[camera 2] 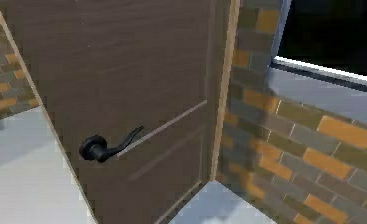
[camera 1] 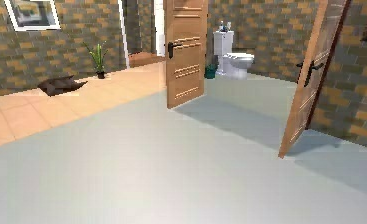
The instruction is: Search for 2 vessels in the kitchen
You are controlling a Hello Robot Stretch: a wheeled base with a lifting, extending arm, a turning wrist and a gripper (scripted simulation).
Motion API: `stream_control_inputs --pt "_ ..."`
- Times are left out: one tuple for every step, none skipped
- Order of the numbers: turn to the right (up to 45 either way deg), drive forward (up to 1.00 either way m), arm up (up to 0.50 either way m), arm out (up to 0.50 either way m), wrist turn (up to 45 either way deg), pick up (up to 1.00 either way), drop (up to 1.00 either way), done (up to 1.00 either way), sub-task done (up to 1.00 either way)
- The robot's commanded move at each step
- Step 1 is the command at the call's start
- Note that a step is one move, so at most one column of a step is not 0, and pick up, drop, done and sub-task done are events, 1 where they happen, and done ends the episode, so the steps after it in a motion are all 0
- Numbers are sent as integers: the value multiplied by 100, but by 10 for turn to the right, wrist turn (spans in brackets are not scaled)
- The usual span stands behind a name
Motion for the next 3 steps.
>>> stream_control_inputs --pt "0 50 0 0 0 0 0 0 0" --pt "-450 0 0 0 0 0 0 0 0" --pt "0 100 0 0 0 0 0 0 0"
